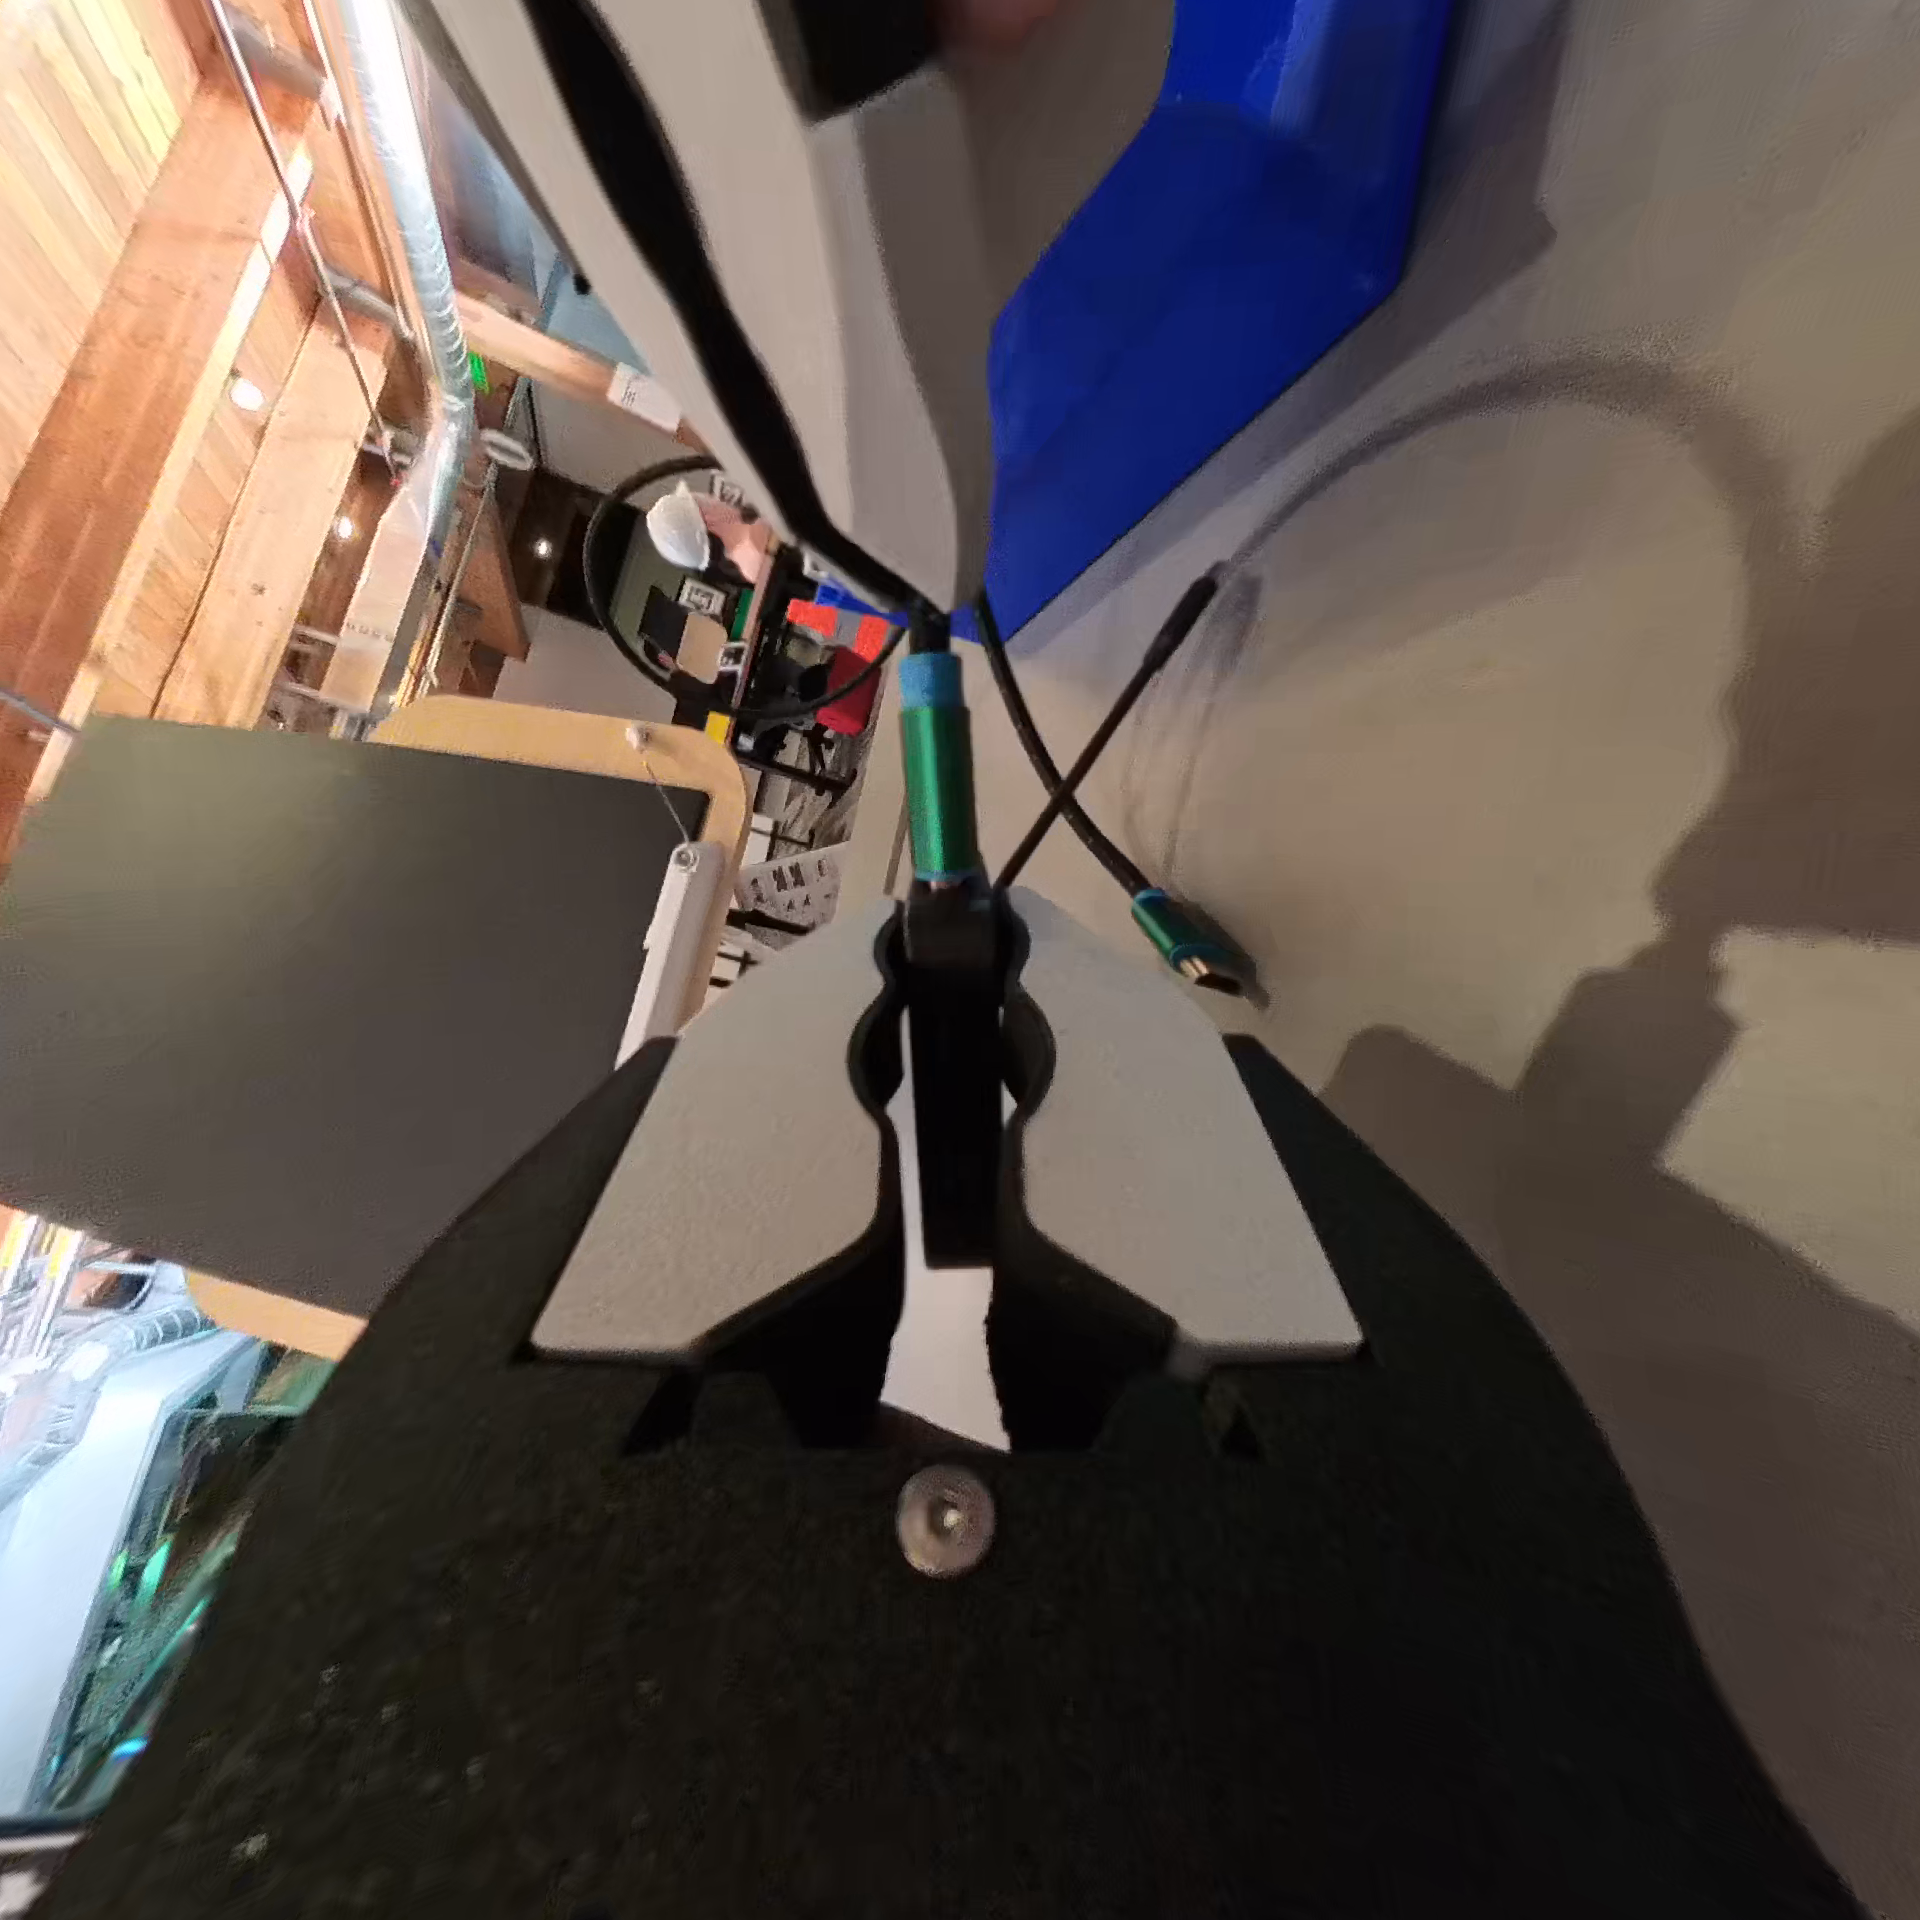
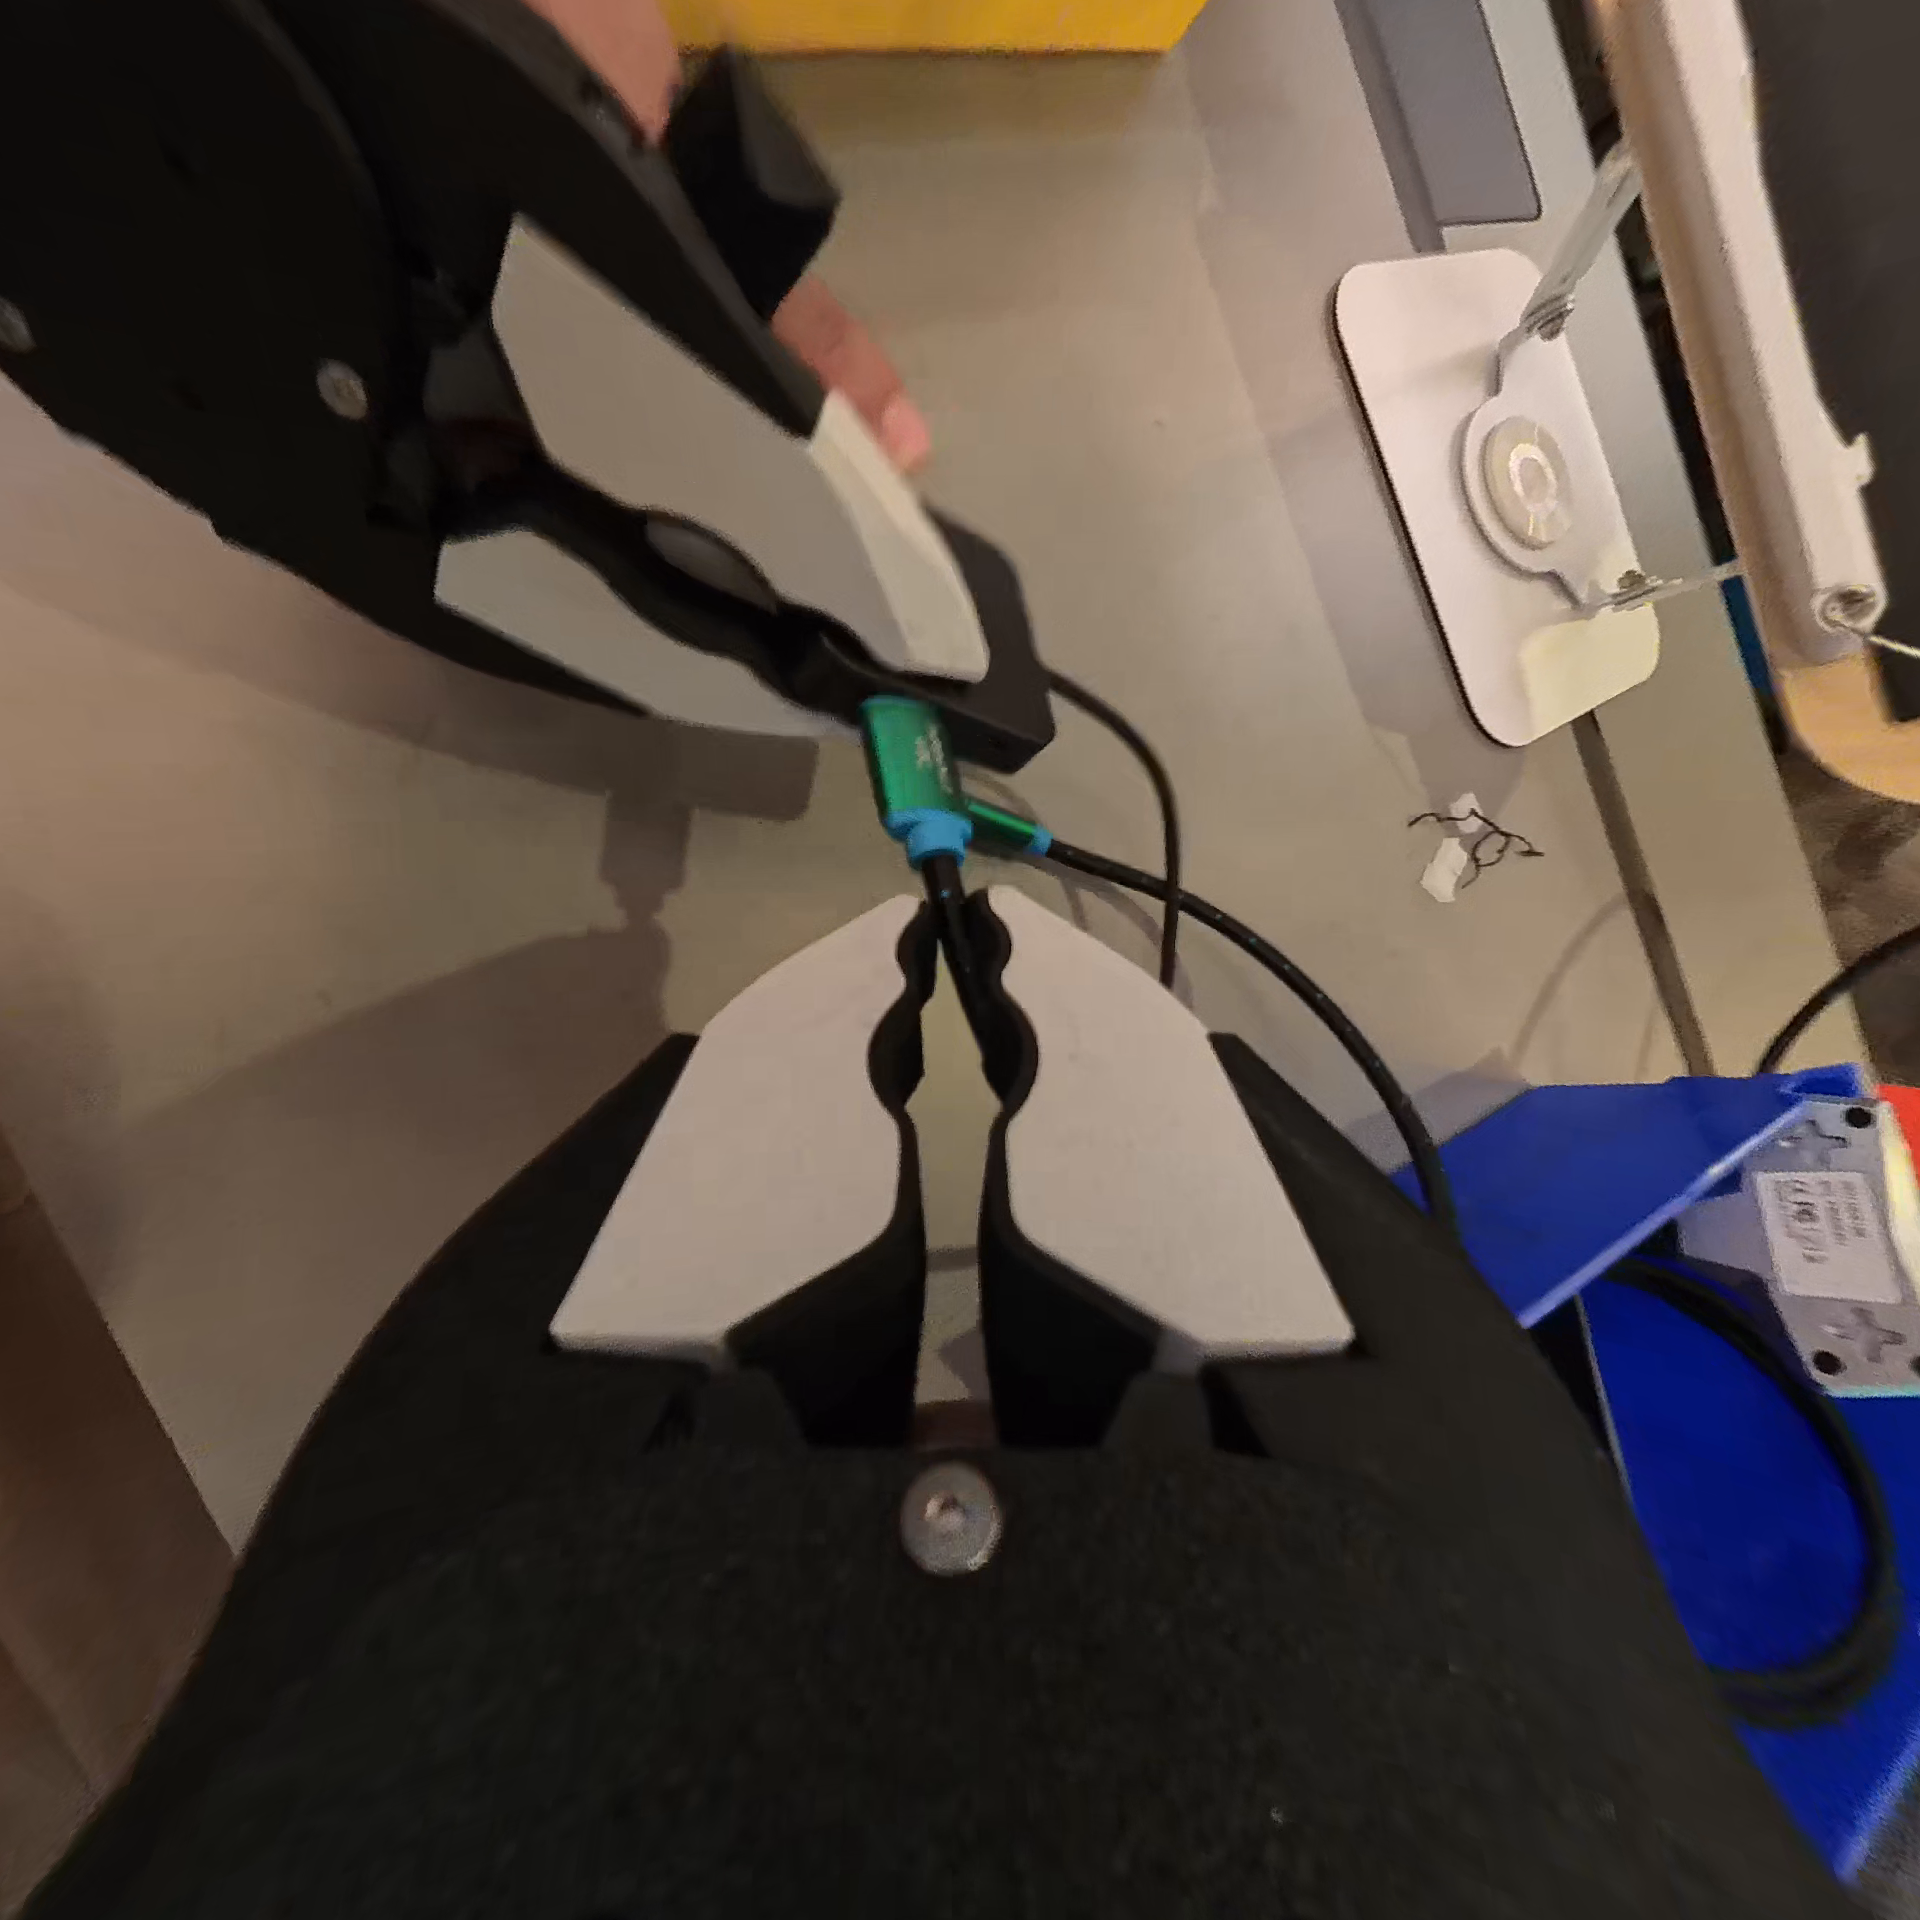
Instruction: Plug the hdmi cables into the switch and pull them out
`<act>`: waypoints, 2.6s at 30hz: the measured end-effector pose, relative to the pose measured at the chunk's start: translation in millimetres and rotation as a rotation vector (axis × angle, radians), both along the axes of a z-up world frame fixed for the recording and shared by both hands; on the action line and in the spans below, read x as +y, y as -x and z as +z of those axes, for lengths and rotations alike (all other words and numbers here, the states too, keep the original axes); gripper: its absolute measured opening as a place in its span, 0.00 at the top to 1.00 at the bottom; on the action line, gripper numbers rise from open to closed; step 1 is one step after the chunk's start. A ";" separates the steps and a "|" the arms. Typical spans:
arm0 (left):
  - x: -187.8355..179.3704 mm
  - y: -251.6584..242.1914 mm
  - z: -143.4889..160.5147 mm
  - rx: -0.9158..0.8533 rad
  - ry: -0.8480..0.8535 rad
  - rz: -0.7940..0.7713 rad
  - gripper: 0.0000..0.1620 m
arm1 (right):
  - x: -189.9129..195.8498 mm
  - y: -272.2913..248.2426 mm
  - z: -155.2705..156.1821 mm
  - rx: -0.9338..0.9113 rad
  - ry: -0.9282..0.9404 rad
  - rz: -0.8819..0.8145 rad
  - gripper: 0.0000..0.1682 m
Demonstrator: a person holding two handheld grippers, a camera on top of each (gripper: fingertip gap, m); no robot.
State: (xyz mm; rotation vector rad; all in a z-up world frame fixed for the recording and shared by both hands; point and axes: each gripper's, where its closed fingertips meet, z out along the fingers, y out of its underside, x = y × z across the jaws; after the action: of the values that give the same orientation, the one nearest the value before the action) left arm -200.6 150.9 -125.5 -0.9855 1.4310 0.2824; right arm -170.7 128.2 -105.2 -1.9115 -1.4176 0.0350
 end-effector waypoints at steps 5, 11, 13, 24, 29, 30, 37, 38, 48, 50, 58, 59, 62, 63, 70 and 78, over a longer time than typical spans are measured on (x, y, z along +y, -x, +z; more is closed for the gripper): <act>0.0 -0.3 2.8 -0.009 -0.002 0.022 0.92 | 5.1 0.7 -2.2 0.115 0.067 -0.016 0.98; 5.0 3.6 11.6 -0.063 -0.025 0.059 0.92 | -18.5 28.2 7.8 0.213 0.130 0.098 1.00; 13.2 9.1 16.0 -0.096 0.018 0.075 0.91 | -28.9 18.2 42.5 0.333 0.147 0.085 1.00; 9.8 7.8 23.9 -0.115 -0.084 0.070 0.91 | -7.6 6.2 -5.4 0.822 0.366 -0.164 0.85; 4.0 5.1 25.0 -0.144 -0.059 0.017 0.91 | 1.9 18.4 14.6 1.044 0.238 -0.090 0.79; 3.0 4.6 25.2 -0.150 -0.055 0.010 0.91 | 2.0 19.5 18.4 1.052 0.222 -0.073 0.79; 1.8 2.7 24.6 -0.168 -0.029 0.002 0.91 | 3.7 21.6 18.2 1.051 0.206 -0.056 0.90; 3.4 3.3 23.1 -0.160 -0.022 0.012 0.91 | 4.2 22.1 17.3 1.051 0.188 -0.065 0.90; 7.5 6.2 24.3 -0.162 -0.004 0.049 0.92 | 6.1 25.7 15.4 1.027 0.163 -0.111 0.91; 7.4 5.0 25.2 -0.186 0.030 0.029 0.92 | 6.8 24.8 19.1 1.035 0.150 -0.099 0.91; 8.9 7.2 27.3 -0.194 0.020 0.041 0.91 | 9.7 25.7 24.6 1.124 0.140 -0.089 0.89; 8.9 7.2 27.4 -0.194 0.019 0.045 0.92 | 10.3 26.1 24.8 1.134 0.149 -0.092 0.90; 6.9 7.1 29.6 -0.193 -0.015 0.065 0.92 | 12.0 27.0 28.5 1.216 0.194 -0.113 0.90; 6.6 7.6 30.2 -0.195 -0.017 0.073 0.91 | 12.3 27.6 28.9 1.246 0.219 -0.120 0.90; 9.5 9.9 29.2 -0.187 -0.018 0.086 0.92 | 12.8 30.4 27.5 1.218 0.215 -0.145 0.90; 22.5 23.6 50.4 -0.587 0.515 -0.032 0.92 | 14.6 25.8 18.2 1.120 0.161 -0.137 0.84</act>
State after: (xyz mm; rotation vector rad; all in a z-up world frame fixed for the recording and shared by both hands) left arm -224.3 173.5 -75.1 -1.3210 0.9834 -0.3987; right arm -196.5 142.8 -87.0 -1.6206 -0.5190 1.0062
